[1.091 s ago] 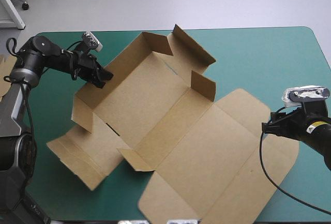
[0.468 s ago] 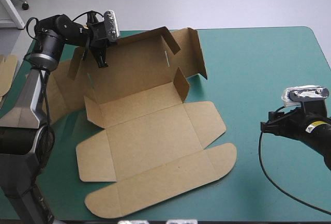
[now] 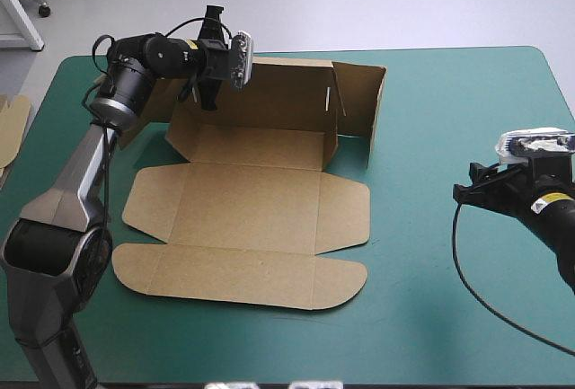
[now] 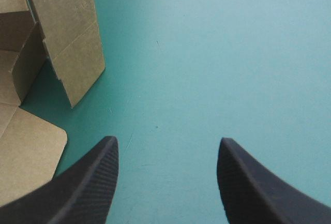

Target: Fold the box

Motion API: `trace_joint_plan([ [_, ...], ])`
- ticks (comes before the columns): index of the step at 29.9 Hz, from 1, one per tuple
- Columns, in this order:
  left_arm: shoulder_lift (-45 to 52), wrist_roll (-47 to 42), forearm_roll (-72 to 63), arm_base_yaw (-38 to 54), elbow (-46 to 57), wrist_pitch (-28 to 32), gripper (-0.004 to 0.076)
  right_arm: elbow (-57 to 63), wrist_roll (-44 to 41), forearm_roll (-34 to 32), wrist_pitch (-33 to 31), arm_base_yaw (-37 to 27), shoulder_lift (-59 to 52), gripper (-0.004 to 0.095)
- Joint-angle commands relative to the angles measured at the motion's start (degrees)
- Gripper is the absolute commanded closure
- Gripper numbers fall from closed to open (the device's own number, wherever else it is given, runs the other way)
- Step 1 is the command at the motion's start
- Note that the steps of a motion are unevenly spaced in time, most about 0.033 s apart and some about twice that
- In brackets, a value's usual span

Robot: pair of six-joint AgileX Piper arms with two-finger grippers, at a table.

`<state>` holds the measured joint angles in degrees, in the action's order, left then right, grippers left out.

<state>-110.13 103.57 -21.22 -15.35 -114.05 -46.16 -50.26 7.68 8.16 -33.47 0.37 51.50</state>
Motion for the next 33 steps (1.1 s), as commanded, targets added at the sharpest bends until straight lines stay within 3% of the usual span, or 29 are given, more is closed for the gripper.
trace_joint_plan([
  [1,5.27,-1.15,-0.63,-2.48,3.19,9.45,0.0738,-3.62,-0.46,0.39,2.57,-0.54,3.15,0.0369],
  [5,8.79,-3.69,-0.25,-5.21,11.60,17.89,0.0738,-8.74,-0.46,0.39,-1.08,-0.54,8.72,0.0369],
  [12,15.06,-6.10,1.22,-8.79,25.62,27.06,0.0738,-20.26,-0.46,0.39,-7.99,-0.54,16.04,0.0369],
  [17,19.35,-11.66,0.99,-9.71,32.47,29.28,0.0738,-25.85,-0.46,0.39,-11.73,-0.54,20.10,0.0369],
  [25,21.21,-19.49,7.58,-12.23,35.04,31.82,0.0738,-28.22,-1.42,0.95,-10.20,-1.08,24.93,0.0369],
  [29,20.93,-23.76,13.67,-12.46,35.28,32.35,0.0738,-30.38,-1.02,5.17,-10.46,-3.81,27.51,0.0369],
  [33,20.72,-28.99,15.60,-12.46,35.28,36.44,0.0738,-33.71,4.19,13.97,-11.90,-7.38,30.71,0.0369],
])
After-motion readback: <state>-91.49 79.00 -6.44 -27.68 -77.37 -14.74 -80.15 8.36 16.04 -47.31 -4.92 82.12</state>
